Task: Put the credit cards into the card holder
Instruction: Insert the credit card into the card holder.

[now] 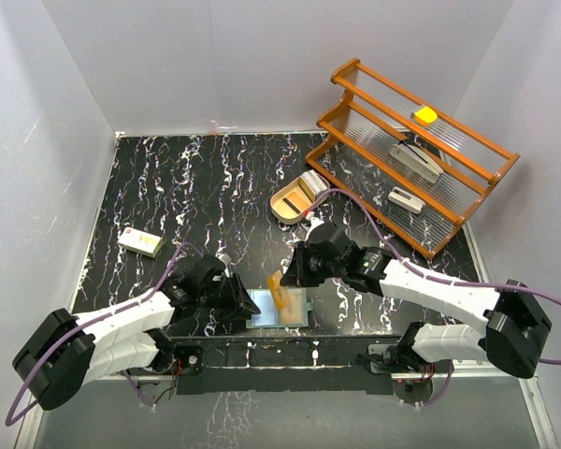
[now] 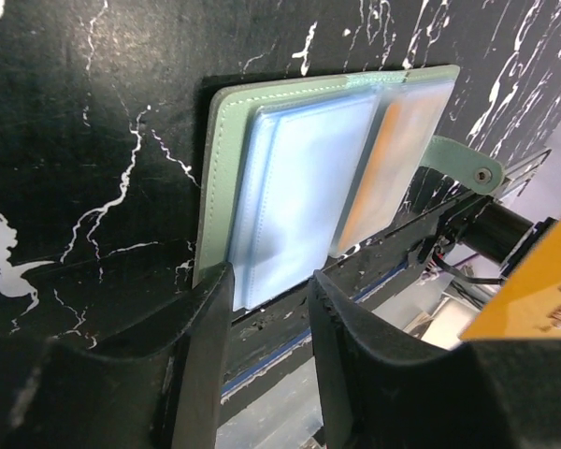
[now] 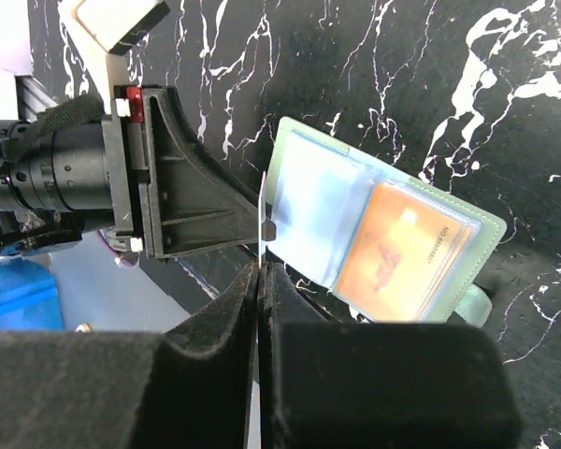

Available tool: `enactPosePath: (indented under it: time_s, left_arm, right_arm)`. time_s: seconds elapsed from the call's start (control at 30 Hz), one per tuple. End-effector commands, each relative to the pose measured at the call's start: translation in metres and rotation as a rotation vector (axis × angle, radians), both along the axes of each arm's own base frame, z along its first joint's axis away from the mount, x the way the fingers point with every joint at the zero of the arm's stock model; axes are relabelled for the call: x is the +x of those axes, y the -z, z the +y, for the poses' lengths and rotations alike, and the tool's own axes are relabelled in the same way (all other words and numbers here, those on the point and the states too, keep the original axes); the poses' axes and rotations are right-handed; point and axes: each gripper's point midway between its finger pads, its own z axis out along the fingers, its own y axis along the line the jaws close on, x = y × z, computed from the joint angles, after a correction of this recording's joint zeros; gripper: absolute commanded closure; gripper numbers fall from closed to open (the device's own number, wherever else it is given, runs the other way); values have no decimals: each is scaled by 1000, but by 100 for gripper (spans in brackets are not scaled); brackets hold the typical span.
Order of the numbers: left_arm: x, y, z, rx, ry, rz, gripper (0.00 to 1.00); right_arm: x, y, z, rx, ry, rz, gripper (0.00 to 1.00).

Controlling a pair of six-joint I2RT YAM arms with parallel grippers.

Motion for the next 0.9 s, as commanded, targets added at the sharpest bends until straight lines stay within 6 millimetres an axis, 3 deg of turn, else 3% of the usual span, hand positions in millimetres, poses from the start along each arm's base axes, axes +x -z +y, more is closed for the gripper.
enactPosePath:
  time_s: [0.0,0.1,0.33,0.87]
  left_arm:
    - [0,-10,0,-13,-17,-9,64]
    - [0,-11,12,55,-16,-33,69]
    - [0,-5,17,89,1,-48,100]
    - [-6,11,15,85,49,-38,100]
  right_arm:
    - [6,-5,9,49,24,-43,100]
    - [6,-1,11,59,26,-38,100]
    - [6,22,8,30,43,-8,100]
    - [4,54,2,-18,68,37,100]
